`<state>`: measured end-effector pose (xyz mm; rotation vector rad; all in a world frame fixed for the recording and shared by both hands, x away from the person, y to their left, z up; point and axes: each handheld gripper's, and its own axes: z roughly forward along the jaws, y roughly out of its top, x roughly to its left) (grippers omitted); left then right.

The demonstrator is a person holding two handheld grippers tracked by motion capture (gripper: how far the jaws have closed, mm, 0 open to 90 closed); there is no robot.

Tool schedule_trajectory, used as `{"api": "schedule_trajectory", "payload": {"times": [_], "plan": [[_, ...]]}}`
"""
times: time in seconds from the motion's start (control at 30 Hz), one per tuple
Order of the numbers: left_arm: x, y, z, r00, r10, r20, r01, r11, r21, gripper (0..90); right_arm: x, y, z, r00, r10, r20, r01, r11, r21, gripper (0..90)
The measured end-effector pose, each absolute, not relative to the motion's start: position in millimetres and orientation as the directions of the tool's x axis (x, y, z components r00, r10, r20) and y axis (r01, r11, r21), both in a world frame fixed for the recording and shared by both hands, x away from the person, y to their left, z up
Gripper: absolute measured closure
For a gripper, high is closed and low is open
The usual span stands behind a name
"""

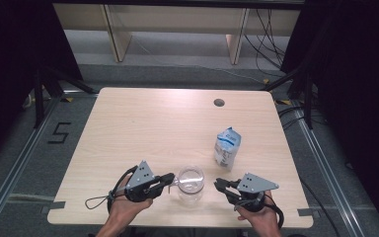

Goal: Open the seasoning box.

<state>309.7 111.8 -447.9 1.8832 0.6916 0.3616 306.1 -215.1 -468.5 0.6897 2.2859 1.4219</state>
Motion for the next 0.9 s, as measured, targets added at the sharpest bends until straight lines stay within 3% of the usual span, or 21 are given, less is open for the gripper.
{"api": "schedule_trajectory", "payload": {"times": [0.9], "plan": [[309,112,-451,0.773,0.630,-0.077,0.310,-0.269,0.912,86.9,313,-192,-463,-0.849,0.525,-0.057,0.178,0.386,0.905,85.8]]}}
